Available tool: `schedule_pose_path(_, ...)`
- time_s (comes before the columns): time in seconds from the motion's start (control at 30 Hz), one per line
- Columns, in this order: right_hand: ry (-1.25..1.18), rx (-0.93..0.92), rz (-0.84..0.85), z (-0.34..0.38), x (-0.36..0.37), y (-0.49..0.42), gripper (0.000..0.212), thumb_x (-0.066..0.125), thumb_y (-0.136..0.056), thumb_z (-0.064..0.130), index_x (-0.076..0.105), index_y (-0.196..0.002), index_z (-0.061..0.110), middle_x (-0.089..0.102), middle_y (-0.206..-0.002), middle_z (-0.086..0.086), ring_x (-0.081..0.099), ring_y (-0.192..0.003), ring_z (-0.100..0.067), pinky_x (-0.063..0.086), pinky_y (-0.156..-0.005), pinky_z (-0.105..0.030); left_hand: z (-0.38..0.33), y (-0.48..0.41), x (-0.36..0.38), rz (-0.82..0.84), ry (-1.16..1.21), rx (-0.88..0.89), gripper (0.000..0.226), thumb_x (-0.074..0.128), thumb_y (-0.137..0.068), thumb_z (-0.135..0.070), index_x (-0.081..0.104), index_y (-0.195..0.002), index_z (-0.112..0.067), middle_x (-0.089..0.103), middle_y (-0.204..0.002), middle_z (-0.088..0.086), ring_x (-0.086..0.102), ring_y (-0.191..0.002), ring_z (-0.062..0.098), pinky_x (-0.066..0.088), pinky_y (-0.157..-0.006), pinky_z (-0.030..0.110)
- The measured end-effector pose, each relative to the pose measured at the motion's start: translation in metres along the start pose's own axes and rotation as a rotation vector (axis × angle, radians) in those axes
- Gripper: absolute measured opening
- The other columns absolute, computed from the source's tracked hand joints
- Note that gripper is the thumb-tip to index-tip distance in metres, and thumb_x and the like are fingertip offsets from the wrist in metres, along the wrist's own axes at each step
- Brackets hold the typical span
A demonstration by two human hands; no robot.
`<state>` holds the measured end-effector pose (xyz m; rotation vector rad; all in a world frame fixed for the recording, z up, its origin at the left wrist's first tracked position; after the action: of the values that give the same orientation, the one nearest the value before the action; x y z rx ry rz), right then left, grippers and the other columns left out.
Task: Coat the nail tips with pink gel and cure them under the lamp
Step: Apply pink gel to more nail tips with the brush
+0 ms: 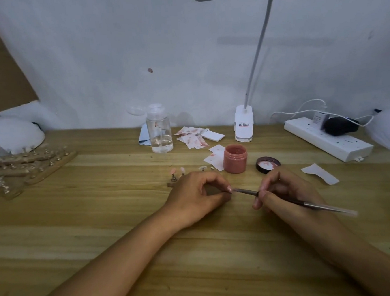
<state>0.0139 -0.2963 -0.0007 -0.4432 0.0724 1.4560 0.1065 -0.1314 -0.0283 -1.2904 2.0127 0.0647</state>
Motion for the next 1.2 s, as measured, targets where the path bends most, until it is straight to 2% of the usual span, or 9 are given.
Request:
schedule_pose_path(0.17,0.006,-0.011,0.008,0.0015,0.0000,-0.0002,0.006,0.060,-0.087,-0.005,0.057,-0.086,0.000,0.070,-0.072,-0.013,0.064,-0.066,-0.012,0.046,-0.062,-0.017,0.0011,0.0004,-0.0001,0.000,0.007,-0.011,0.012,0.078,-0.081,-0.013,0.075,-0.084,-0.024,0.062,-0.065,-0.032,0.049,-0.052,-0.019,0.030,-0.049,0.002)
schedule_pose_path(0.4,0.039,-0.010,-0.003,0.0080,-0.0010,0.0018,0.006,0.060,-0.085,-0.006,0.057,-0.085,-0.001,0.065,-0.074,-0.019,0.061,-0.076,-0.036,0.048,-0.070,-0.042,0.0008,0.0004,-0.0001,0.001,0.018,-0.019,0.012,0.078,-0.081,-0.013,0.075,-0.084,-0.025,0.065,-0.069,-0.026,0.049,-0.052,-0.019,0.030,-0.048,0.002)
schedule_pose_path(0.57,0.036,-0.001,-0.026,0.0086,-0.0021,0.0018,0.005,0.059,-0.085,-0.007,0.057,-0.086,-0.002,0.061,-0.074,-0.023,0.057,-0.075,-0.038,0.047,-0.069,-0.046,0.0005,0.0006,0.0003,0.001,0.023,-0.016,0.012,0.078,-0.081,-0.011,0.075,-0.084,-0.023,0.065,-0.068,-0.027,0.049,-0.051,-0.019,0.030,-0.048,0.001)
schedule_pose_path(0.6,0.027,-0.003,-0.032,0.0075,-0.0029,0.0019,0.005,0.059,-0.085,-0.007,0.057,-0.086,-0.002,0.062,-0.073,-0.020,0.059,-0.072,-0.034,0.048,-0.067,-0.042,0.0004,0.0007,0.0001,0.003,0.027,-0.016,0.011,0.078,-0.081,-0.011,0.075,-0.084,-0.021,0.067,-0.071,-0.025,0.049,-0.052,-0.019,0.030,-0.049,0.001)
schedule_pose_path(0.67,-0.019,0.000,-0.053,0.0053,-0.0045,0.0018,0.005,0.056,-0.086,-0.009,0.055,-0.085,-0.004,0.062,-0.067,-0.013,0.059,-0.063,-0.016,0.048,-0.058,-0.022,0.0003,0.0009,-0.0002,0.006,0.033,-0.020,0.009,0.078,-0.082,-0.013,0.076,-0.086,-0.020,0.071,-0.081,-0.018,0.049,-0.053,-0.019,0.030,-0.051,0.001)
schedule_pose_path(0.73,-0.047,0.014,-0.046,0.0035,-0.0048,0.0018,0.006,0.054,-0.088,-0.009,0.053,-0.084,-0.004,0.063,-0.065,-0.010,0.056,-0.058,-0.006,0.044,-0.057,-0.013,0.0002,0.0010,-0.0002,0.005,0.034,-0.025,0.008,0.078,-0.082,-0.013,0.076,-0.087,-0.019,0.072,-0.083,-0.015,0.049,-0.053,-0.019,0.031,-0.051,0.003)
schedule_pose_path(0.87,-0.025,0.031,0.028,0.0033,-0.0003,0.0016,0.004,0.058,-0.089,-0.004,0.055,-0.087,-0.001,0.068,-0.069,-0.011,0.058,-0.058,-0.003,0.045,-0.059,-0.017,0.0011,0.0014,-0.0005,0.003,0.026,-0.041,0.009,0.078,-0.081,-0.014,0.076,-0.085,-0.022,0.065,-0.071,-0.024,0.048,-0.050,-0.015,0.031,-0.049,0.007)
schedule_pose_path(1.0,-0.036,0.017,-0.006,0.0033,-0.0018,0.0023,0.006,0.057,-0.088,-0.006,0.054,-0.085,-0.001,0.067,-0.066,-0.011,0.059,-0.060,-0.006,0.045,-0.059,-0.015,0.0013,0.0020,-0.0008,0.006,0.035,-0.040,0.008,0.078,-0.082,-0.016,0.076,-0.087,-0.022,0.067,-0.074,-0.024,0.048,-0.051,-0.015,0.030,-0.050,0.005)
schedule_pose_path(1.2,-0.086,0.029,-0.035,0.0052,-0.0029,0.0025,0.007,0.060,-0.090,0.006,0.055,-0.089,0.001,0.072,-0.074,-0.010,0.054,-0.062,-0.017,0.045,-0.064,-0.028,-0.0014,0.0022,-0.0008,0.010,0.034,-0.032,0.009,0.079,-0.081,-0.020,0.075,-0.083,-0.027,0.067,-0.076,-0.025,0.049,-0.052,-0.015,0.031,-0.049,0.006)
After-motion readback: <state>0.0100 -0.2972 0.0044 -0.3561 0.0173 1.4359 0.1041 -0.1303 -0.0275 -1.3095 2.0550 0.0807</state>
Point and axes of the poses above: each hand's wrist, its own y-axis away from the middle knuckle, its own x-axis out of the palm, z = x × y, the point moved 4 cm from there along -y, towards the middle knuckle
